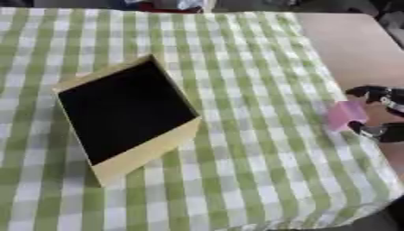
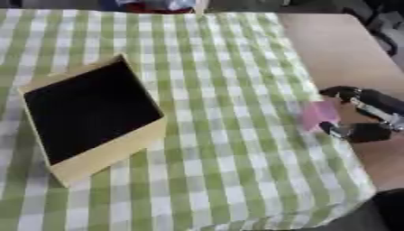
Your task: Pick up objects on the table and place them in the box.
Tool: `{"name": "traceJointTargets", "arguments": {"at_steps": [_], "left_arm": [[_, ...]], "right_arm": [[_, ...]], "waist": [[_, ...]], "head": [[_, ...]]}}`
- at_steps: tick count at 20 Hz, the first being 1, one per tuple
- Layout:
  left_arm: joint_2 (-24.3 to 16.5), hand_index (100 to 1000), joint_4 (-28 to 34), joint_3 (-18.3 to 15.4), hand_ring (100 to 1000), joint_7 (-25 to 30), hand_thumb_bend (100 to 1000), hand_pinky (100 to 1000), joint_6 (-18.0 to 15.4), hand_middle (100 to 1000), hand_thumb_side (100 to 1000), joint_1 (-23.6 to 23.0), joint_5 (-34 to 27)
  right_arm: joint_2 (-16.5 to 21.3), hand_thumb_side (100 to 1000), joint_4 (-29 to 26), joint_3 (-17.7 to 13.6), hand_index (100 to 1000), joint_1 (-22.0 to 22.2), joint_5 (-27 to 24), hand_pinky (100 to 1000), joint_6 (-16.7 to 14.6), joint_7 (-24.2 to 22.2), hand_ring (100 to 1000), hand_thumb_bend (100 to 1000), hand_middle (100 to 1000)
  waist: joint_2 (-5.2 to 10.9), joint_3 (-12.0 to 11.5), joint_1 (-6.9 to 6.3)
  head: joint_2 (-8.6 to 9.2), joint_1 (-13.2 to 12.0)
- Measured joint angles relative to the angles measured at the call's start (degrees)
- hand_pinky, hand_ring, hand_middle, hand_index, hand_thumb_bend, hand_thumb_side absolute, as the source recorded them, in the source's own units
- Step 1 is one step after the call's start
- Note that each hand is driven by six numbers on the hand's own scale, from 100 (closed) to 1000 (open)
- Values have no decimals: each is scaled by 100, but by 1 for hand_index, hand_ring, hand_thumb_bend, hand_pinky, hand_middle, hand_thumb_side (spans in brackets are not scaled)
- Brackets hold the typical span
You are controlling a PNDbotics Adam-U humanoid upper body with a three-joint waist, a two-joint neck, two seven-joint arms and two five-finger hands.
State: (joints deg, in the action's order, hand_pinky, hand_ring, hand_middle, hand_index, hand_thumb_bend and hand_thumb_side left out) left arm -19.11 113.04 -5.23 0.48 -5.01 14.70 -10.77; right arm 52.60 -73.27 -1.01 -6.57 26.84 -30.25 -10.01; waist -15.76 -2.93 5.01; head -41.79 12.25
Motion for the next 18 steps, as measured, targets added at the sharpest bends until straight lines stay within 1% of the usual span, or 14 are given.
{"name": "traceJointTargets", "arguments": {"at_steps": [4, 7, 18], "left_arm": [[0, 797, 0, 0, 755, 0, 228, 942, 0, 828, 961, 0, 0], [0, 797, 0, 0, 755, 0, 227, 942, 0, 828, 961, 0, 0], [1, 797, -1, 0, 755, 0, 228, 942, 0, 828, 961, 0, 0]], "right_arm": [[-40, 682, 46, 0, 1000, -6, 25, 791, -12, 8, 917, 246, 918], [-43, 649, 54, 6, 1000, -47, 34, 787, -28, -1, 907, 232, 907], [-96, 591, 56, 61, 986, -101, 129, 779, -71, -47, 881, 204, 869]], "waist": [[0, 4, -1], [0, 1, -7], [-1, -5, -16]], "head": [[0, 1], [0, 4], [0, 12]]}}
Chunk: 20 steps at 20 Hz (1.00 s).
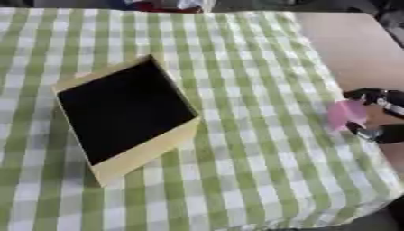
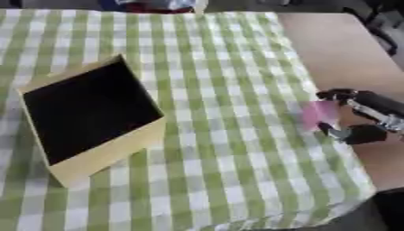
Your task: Pick up objects on the table and place them in the box.
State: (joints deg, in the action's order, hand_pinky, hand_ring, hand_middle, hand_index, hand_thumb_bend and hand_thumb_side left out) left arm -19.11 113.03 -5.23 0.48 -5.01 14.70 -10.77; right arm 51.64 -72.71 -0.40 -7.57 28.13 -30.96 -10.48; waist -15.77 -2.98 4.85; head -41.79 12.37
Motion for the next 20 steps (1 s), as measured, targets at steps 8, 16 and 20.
{"name": "traceJointTargets", "arguments": {"at_steps": [8, 16, 20], "left_arm": [[0, 797, 0, 0, 755, 0, 228, 942, 0, 828, 961, 0, 0], [0, 797, -1, 0, 755, 0, 228, 942, 0, 828, 962, 0, 0], [0, 797, -1, 0, 755, 0, 228, 942, 0, 828, 962, 0, 0]], "right_arm": [[-36, 574, 0, 10, 984, -5, 98, 780, -6, -7, 879, 196, 871], [-48, 430, -14, 10, 968, 35, 221, 778, -12, -16, 873, 168, 859], [-49, 392, -45, 7, 951, 48, 243, 774, -12, -15, 867, 151, 837]], "waist": [[-1, 0, 1], [-1, 12, 10], [-1, 12, 16]], "head": [[0, 9], [0, 9], [0, 9]]}}
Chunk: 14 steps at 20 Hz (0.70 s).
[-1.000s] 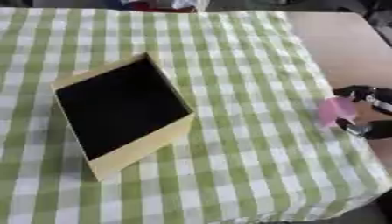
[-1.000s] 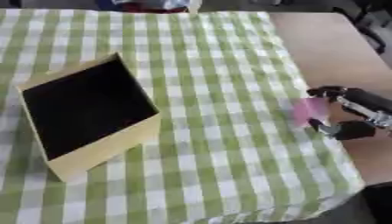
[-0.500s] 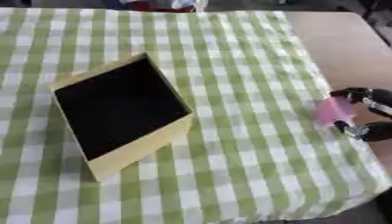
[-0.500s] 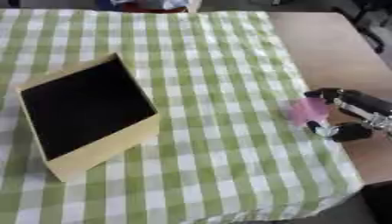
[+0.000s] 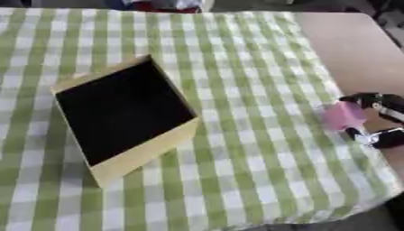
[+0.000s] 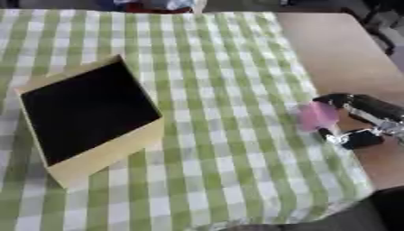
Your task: Pick up objects on the table and place them in the box.
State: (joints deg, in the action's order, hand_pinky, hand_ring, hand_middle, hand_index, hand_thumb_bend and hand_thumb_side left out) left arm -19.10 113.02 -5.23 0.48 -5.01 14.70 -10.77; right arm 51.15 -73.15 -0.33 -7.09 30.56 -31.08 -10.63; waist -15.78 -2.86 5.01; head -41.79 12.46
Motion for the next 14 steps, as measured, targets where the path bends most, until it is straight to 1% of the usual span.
{"name": "traceJointTargets", "arguments": {"at_steps": [1, 2, 5, 7, 8, 10, 14], "left_arm": [[0, 797, 0, 0, 755, 0, 228, 942, 0, 828, 962, 0, 0], [0, 797, 0, 0, 755, 0, 228, 942, 0, 828, 962, 0, 0], [0, 797, -1, 0, 755, 0, 229, 942, 0, 828, 962, 0, 1], [1, 796, -1, 0, 755, 0, 229, 942, 0, 828, 962, 0, 1], [1, 796, -1, 0, 755, 0, 229, 942, 0, 828, 962, 0, 1], [1, 796, -1, 0, 755, 0, 229, 942, 0, 828, 962, 0, 1], [1, 796, -2, 0, 755, 0, 229, 942, 0, 828, 961, 0, 1]], "right_arm": [[0, 386, -5, -1, 949, 0, 0, 773, -1, 2, 866, 149, 834], [0, 345, -13, -1, 932, 0, 0, 769, -2, 4, 859, 140, 812], [-3, 265, -40, -3, 893, 0, 0, 758, -5, 41, 842, 124, 759], [-5, 238, -74, -9, 872, -1, 0, 752, -17, 91, 833, 108, 729], [-5, 207, -90, -16, 847, 0, 0, 745, -22, 127, 823, 100, 688], [-5, 173, -140, -38, 819, 0, -4, 739, -29, 223, 812, 100, 640], [-5, 131, -340, -94, 798, 0, -72, 734, -68, 409, 803, 100, 604]], "waist": [[0, -2, 1], [0, -4, 2], [-1, -7, 2], [-6, -9, 4], [-7, -11, 5], [-8, -16, 5], [-8, -14, 7]], "head": [[0, 0], [0, 0], [0, 0], [0, 0], [0, 0], [0, -1], [0, -5]]}}
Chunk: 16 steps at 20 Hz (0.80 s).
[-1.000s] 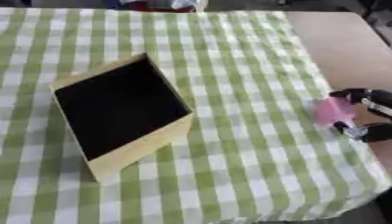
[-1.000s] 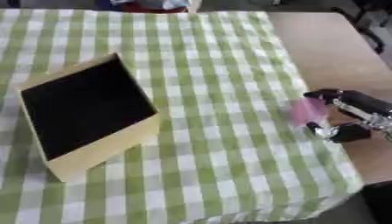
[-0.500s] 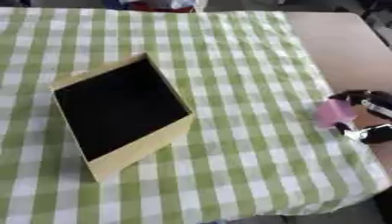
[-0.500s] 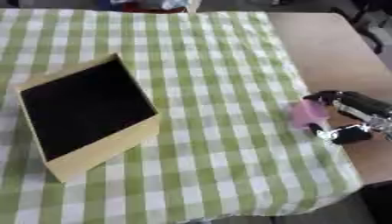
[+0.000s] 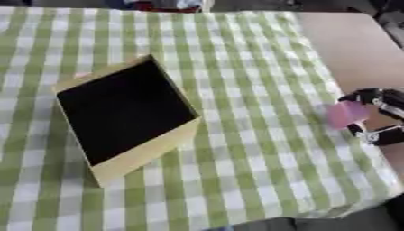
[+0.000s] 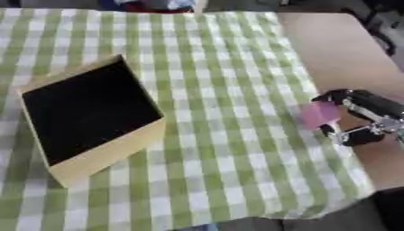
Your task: Pick up objects on the table and place them in the box.
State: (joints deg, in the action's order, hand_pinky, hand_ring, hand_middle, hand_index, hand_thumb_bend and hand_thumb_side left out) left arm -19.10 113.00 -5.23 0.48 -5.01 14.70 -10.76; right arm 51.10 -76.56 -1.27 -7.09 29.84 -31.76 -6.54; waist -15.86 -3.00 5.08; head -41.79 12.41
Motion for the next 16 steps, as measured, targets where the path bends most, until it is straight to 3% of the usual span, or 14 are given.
{"name": "traceJointTargets", "arguments": {"at_steps": [9, 16], "left_arm": [[0, 796, -1, 0, 755, 0, 228, 941, 0, 827, 960, 0, 0], [0, 796, -30, 29, 755, 45, 227, 941, 11, 827, 959, -1, -10]], "right_arm": [[153, 100, -887, -179, 786, -254, -438, 734, -84, 190, 794, 100, 586], [290, 117, -1495, 84, 789, -1095, -853, 736, -216, -86, 794, 100, 590]], "waist": [[42, 3, 9], [130, -138, 24]], "head": [[0, -23], [0, 35]]}}
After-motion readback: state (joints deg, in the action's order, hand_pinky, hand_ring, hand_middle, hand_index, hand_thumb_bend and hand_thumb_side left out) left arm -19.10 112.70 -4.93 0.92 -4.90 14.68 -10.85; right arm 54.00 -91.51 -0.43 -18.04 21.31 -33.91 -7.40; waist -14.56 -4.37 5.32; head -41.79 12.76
